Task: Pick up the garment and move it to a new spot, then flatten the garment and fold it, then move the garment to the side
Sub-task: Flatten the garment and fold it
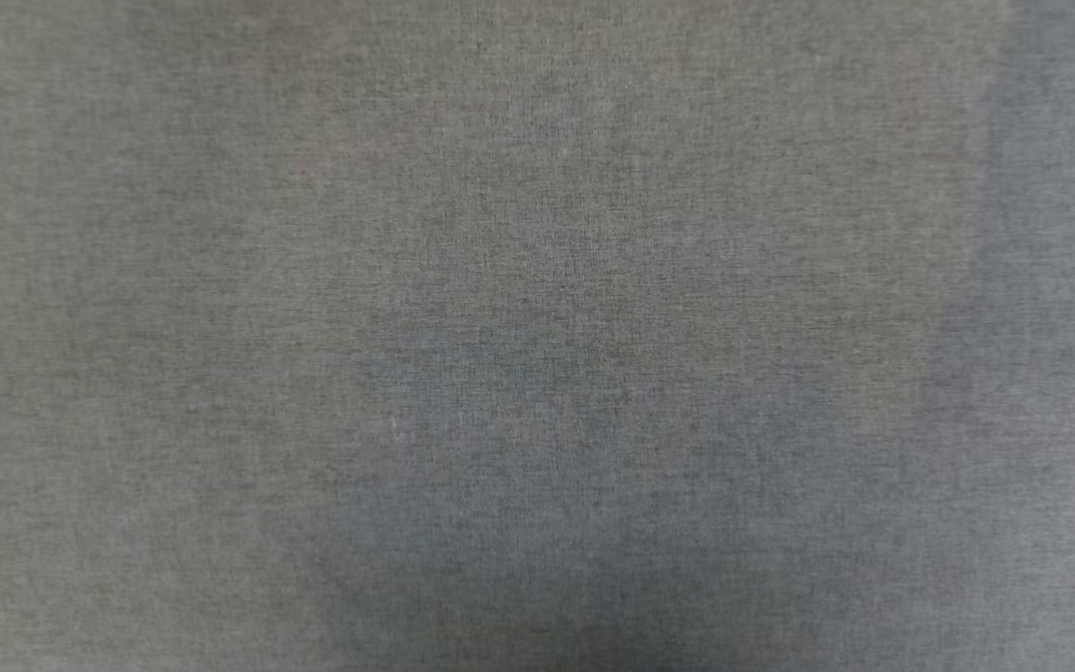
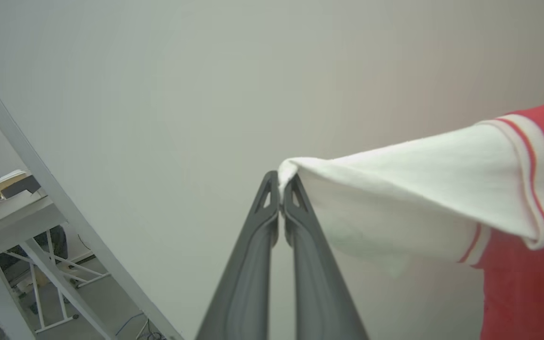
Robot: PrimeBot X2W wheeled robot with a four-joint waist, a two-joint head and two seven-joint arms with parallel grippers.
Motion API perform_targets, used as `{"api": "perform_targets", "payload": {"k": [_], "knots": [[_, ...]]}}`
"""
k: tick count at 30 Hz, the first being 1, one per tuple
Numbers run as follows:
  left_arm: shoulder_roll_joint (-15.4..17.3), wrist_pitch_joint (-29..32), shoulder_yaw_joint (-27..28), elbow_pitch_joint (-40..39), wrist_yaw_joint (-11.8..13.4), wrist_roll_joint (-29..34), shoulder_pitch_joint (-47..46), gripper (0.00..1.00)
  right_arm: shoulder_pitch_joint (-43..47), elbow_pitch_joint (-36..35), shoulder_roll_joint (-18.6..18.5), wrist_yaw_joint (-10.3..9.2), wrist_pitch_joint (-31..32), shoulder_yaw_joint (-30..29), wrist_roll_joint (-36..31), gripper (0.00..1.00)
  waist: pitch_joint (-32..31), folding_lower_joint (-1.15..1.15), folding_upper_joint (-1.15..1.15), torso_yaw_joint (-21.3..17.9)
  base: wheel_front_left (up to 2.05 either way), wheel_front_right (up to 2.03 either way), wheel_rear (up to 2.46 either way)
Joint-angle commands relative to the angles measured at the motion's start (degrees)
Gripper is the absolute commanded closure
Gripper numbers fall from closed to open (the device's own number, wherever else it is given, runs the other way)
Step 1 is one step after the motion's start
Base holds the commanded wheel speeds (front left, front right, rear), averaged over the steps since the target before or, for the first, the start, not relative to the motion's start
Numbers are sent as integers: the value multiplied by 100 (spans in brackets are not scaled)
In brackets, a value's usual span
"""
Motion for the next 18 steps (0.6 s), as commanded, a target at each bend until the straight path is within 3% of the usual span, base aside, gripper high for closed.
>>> {"api": "perform_targets", "payload": {"k": [1,11,18], "knots": [[-55,-99,-21,96,-15,8,9,100,-14,126,2,-5,-81,35,-23,100,192,-2,0,15,0,0,0],[-360,-843,-256,587,-28,-303,1162,100,883,802,-83,-5,-237,409,482,100,-71,-2,0,117,0,0,0],[-501,-1158,-335,789,27,-648,2608,100,2179,901,-259,-5,452,906,1273,100,-709,-2,0,166,0,0,0]]}}
